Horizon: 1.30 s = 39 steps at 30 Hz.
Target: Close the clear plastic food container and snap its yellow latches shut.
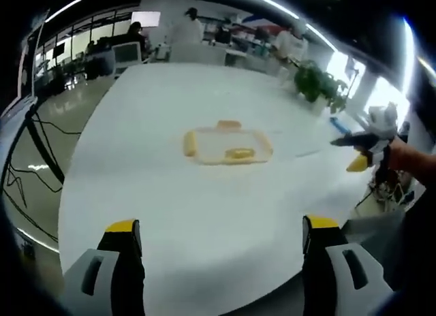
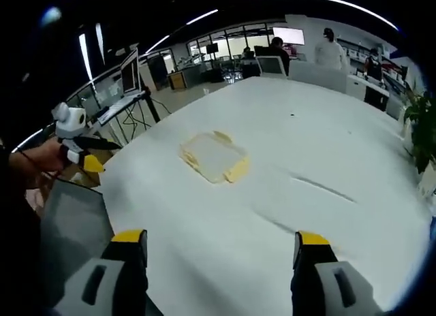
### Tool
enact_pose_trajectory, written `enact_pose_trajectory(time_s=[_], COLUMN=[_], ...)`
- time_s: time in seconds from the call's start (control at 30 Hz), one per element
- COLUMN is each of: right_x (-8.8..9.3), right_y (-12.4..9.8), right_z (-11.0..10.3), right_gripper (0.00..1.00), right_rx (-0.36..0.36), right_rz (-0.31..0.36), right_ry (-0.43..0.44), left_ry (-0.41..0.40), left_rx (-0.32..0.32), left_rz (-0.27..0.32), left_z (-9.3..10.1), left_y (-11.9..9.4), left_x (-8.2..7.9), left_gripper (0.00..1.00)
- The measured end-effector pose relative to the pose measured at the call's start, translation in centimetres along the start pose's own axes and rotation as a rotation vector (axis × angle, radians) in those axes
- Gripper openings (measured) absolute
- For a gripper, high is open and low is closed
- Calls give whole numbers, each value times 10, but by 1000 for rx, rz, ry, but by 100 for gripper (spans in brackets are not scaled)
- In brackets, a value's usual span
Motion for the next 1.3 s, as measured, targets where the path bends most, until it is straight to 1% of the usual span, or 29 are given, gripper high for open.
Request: enact_pose_trajectory(time_s=[0.07,0.13,0.17,0.2,0.23,0.43,0.5,0.6,0.73,0.8,0.87,0.93,1.0,1.1,1.17,1.2,1.23,1.3], right_x=[-3,-3,-4,-6,-8,-14,-14,-14,-13,-13,-16,-18,-19,-17,-20,-20,-20,-20], right_y=[5,11,14,15,18,29,30,32,37,39,41,43,46,52,55,56,57,61], right_z=[-2,-2,-2,-2,-2,-7,-10,-10,-7,-6,-3,0,3,7,4,3,2,4], right_gripper=[89,90,91,91,91,91,89,88,87,83,78,79,79,78,82,83,83,83], right_rx=[-7,-9,-13,-12,-12,-49,-74,-87,-102,-120,-127,-132,-139,-151,-172,-181,-183,-179], right_rz=[-1,-18,-31,-32,-37,-56,-55,-64,-85,-105,-107,-107,-118,-154,-145,-150,-154,-165], right_ry=[-2,-7,-11,-14,-14,-45,-39,-46,-76,-109,-132,-140,-154,-215,-241,-260,-283,-321], left_ry=[3,10,24,31,41,60,58,47,77,93,116,138,164,197,240,281,302,347], left_rx=[5,10,10,6,-12,-4,-2,9,23,28,26,35,38,55,66,77,78,91], left_rz=[-1,-14,-31,-39,-32,-48,-50,-41,-66,-75,-63,-90,-91,-104,-103,-81,-80,-97], left_z=[-1,-3,-4,-6,-9,-12,-11,-10,-10,-10,-11,-13,-16,-21,-24,-24,-26,-29], left_y=[2,6,8,9,9,15,15,17,23,26,29,33,37,42,44,46,47,51], left_x=[0,2,4,4,3,2,2,1,5,5,2,4,2,-1,-5,-10,-12,-12], left_gripper=[96,96,96,97,99,99,99,99,99,99,99,99,99,99,99,99,99,99])
Point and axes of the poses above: the point that each gripper's makers call its tool centre point, and the gripper's own axes: y roughly forward along the fingers, z roughly to its right, x roughly out of its underside, the point moved 2 cm from there along -y, roughly backward along the fingers, and after that the axes turned 5 degrees about -x, right-handed, at the moved point
